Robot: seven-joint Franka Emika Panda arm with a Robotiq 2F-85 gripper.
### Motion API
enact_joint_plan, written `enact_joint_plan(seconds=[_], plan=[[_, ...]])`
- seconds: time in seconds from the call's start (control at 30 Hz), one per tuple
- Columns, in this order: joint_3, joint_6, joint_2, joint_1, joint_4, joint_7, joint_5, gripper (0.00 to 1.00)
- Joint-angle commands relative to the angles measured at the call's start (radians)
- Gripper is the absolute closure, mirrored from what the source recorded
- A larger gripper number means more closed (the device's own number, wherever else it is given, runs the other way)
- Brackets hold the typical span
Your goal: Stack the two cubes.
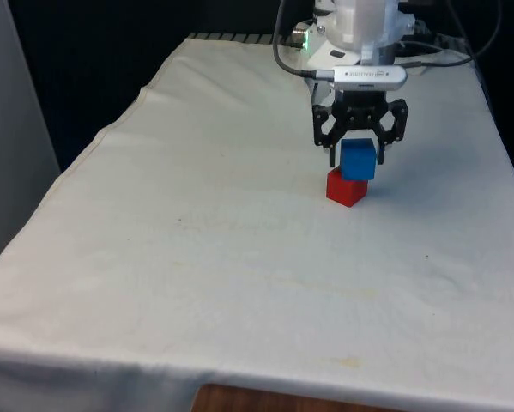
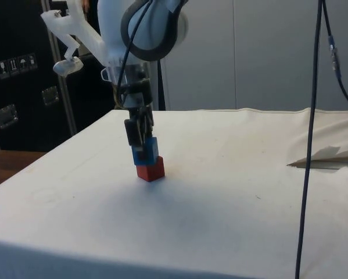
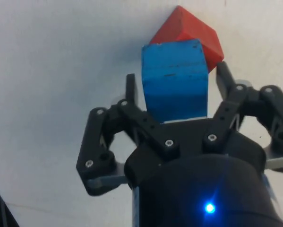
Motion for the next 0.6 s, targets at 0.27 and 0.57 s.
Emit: enact_joint_plan(seconds=[0.27,0.57], plan=[[0.005,0.003,0.004,-0.005,0.003,-0.008,0.011,0.00],[-0.002,-0.045,-0.041,0.000,0.011,0.002,0.001,0.00]])
